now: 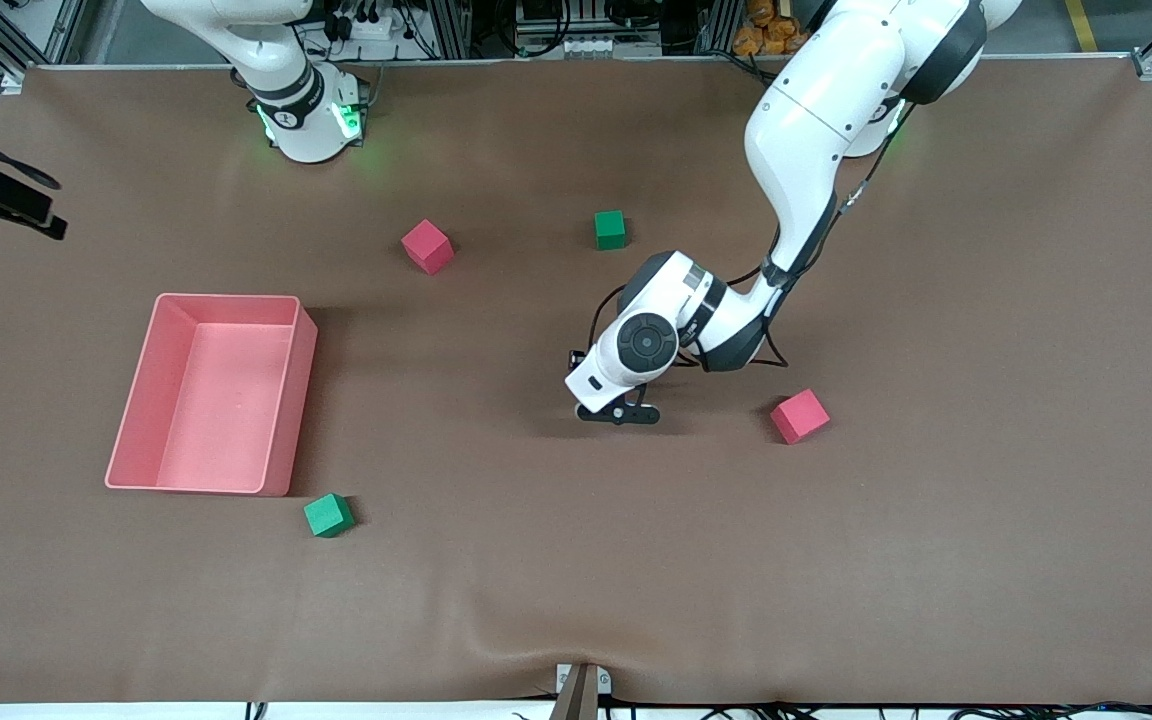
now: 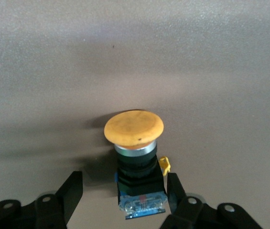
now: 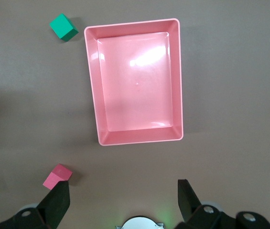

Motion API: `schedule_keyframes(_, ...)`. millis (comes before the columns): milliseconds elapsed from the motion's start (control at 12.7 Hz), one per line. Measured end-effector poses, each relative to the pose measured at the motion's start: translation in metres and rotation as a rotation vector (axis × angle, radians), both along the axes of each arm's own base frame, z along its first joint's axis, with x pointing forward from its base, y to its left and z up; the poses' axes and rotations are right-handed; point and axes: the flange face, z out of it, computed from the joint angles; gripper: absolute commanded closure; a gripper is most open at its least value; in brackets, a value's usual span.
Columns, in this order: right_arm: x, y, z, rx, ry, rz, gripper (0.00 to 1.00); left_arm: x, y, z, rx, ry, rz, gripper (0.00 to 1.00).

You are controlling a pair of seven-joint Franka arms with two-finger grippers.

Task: Place and upright button with both arms
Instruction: 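Lower the left gripper over the lying button and grasp it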

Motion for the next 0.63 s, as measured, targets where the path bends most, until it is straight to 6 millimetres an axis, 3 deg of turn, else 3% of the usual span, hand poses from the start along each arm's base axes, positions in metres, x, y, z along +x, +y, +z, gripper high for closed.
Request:
schedule_keyframes(158, 0.002, 0.014, 0.008, -0.011, -0.022, 0.019, 0.0, -0.003, -0.002, -0.001, 0.005, 0.003, 0.008, 0.39)
schedule_keyframes(237, 0.002, 0.014, 0.012, -0.011, -0.031, 0.02, 0.0, -0.004, -0.003, -0.002, 0.006, 0.004, 0.009, 0.5)
schedule_keyframes(395, 0.002, 0.016, 0.016, -0.011, -0.038, 0.024, 0.0, -0.002, -0.003, -0.002, 0.009, 0.003, 0.016, 0.86)
schedule_keyframes(474, 0.002, 0.018, 0.016, -0.011, -0.039, 0.028, 0.0, -0.001, -0.001, -0.001, 0.015, 0.005, 0.025, 0.98)
schedule_keyframes(632, 0.004, 0.022, 0.013, -0.011, -0.034, 0.045, 0.0, -0.001, -0.002, 0.0, 0.02, 0.005, 0.055, 1.0)
